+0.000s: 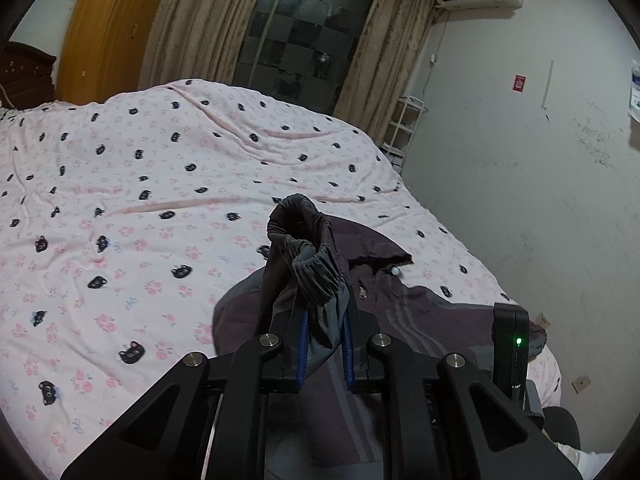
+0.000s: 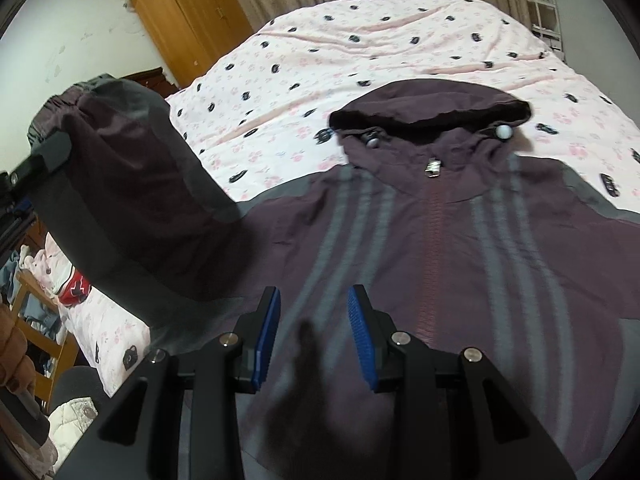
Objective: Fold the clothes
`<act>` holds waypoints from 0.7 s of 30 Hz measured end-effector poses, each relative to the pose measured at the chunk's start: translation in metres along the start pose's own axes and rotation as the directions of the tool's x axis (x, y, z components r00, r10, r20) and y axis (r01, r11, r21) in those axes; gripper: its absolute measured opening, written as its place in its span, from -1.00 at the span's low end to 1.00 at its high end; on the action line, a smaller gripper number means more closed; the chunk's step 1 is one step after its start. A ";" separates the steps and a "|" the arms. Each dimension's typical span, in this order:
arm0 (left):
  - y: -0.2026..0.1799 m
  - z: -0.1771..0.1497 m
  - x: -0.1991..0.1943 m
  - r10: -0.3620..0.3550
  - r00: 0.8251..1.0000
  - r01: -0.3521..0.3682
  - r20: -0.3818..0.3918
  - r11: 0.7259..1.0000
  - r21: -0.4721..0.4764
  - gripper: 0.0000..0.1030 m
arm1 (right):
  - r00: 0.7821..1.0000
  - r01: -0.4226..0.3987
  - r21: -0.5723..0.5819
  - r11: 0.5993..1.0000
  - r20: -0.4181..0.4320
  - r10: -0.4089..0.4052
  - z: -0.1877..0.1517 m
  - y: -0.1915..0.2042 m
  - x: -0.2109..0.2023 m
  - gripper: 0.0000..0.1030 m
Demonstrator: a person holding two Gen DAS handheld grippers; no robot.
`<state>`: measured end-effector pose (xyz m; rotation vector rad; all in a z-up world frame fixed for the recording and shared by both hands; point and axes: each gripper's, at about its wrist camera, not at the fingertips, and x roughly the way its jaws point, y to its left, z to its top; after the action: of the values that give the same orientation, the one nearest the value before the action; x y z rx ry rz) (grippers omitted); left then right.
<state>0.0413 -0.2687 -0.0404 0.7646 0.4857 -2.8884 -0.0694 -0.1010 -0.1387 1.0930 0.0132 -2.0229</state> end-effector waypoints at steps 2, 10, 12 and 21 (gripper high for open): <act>-0.010 -0.004 0.006 -0.019 1.000 0.020 -0.020 1.000 0.018 -0.78 | 1.000 0.011 0.007 1.000 0.006 -0.011 -0.001 -0.008 -0.007 -0.28; -0.050 -0.033 0.045 -0.083 0.984 0.098 -0.158 0.991 0.088 -0.78 | 0.998 0.069 -0.006 0.998 0.008 -0.069 -0.013 -0.032 -0.033 -0.28; -0.056 -0.041 0.053 -0.091 0.977 0.112 -0.191 0.989 0.098 -0.78 | 0.997 0.076 -0.003 0.997 0.004 -0.076 -0.017 -0.039 -0.038 -0.28; -0.083 -0.074 0.072 -0.118 0.948 0.159 -0.295 0.980 0.121 -0.78 | 0.991 0.132 0.016 0.991 -0.004 -0.132 -0.031 -0.064 -0.052 -0.29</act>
<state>-0.0021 -0.1680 -0.1144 1.2317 0.3749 -2.9794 -0.0754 -0.0133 -0.1433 1.1312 0.0732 -2.1424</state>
